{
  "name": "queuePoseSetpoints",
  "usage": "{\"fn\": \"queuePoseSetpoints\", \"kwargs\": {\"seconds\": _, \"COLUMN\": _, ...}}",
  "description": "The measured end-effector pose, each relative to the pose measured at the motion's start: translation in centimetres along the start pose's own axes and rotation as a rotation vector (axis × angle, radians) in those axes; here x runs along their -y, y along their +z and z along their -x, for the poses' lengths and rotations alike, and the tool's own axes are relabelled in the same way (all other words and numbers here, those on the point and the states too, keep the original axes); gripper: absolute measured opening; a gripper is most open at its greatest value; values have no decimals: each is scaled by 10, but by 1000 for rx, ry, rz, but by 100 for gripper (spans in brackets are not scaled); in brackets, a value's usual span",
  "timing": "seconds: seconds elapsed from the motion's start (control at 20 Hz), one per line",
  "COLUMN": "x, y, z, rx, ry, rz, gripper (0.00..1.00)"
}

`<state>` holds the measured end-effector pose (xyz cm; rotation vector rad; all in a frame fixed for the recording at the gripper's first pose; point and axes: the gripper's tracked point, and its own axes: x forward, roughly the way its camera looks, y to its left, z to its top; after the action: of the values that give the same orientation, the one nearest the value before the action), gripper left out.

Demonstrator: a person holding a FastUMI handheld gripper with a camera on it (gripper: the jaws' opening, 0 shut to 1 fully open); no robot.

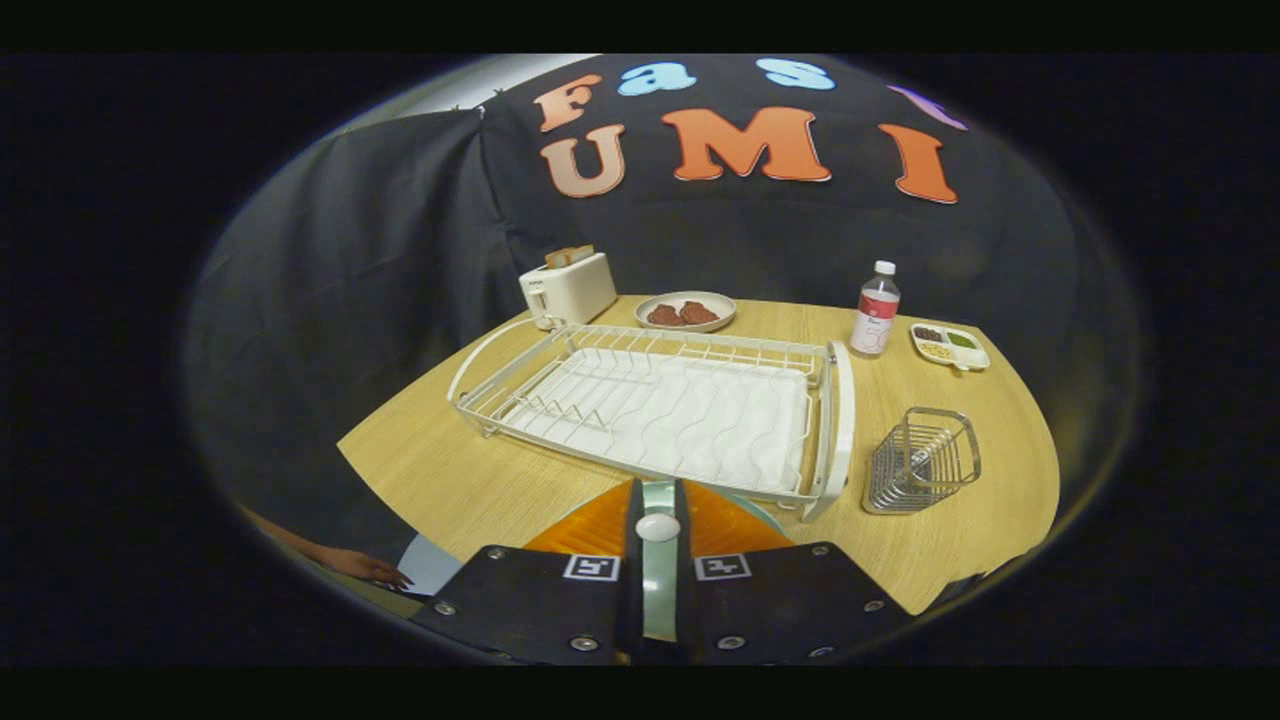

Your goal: Take the plate from the dish rack, then take the spoon from the basket and place it into the plate.

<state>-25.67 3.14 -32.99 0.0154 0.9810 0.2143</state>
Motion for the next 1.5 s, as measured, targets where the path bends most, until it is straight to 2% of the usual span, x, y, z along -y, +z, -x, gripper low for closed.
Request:
{"fn": "queuePoseSetpoints", "kwargs": {"seconds": 0.2, "x": -6, "y": -15, "z": -5, "rx": -11, "ry": 7, "rz": 37, "gripper": 14}}
{"fn": "queuePoseSetpoints", "kwargs": {"seconds": 0.65, "x": 18, "y": -62, "z": 4, "rx": -97, "ry": -23, "rz": -140, "gripper": 15}}
{"fn": "queuePoseSetpoints", "kwargs": {"seconds": 0.95, "x": 31, "y": -94, "z": 6, "rx": -183, "ry": -62, "rz": -122, "gripper": 21}}
{"fn": "queuePoseSetpoints", "kwargs": {"seconds": 1.1, "x": 39, "y": -88, "z": 10, "rx": -167, "ry": -89, "rz": -144, "gripper": 27}}
{"fn": "queuePoseSetpoints", "kwargs": {"seconds": 1.15, "x": 45, "y": -81, "z": 12, "rx": -144, "ry": -112, "rz": -145, "gripper": 32}}
{"fn": "queuePoseSetpoints", "kwargs": {"seconds": 1.5, "x": 91, "y": 23, "z": 49, "rx": 91, "ry": -239, "rz": -131, "gripper": 46}}
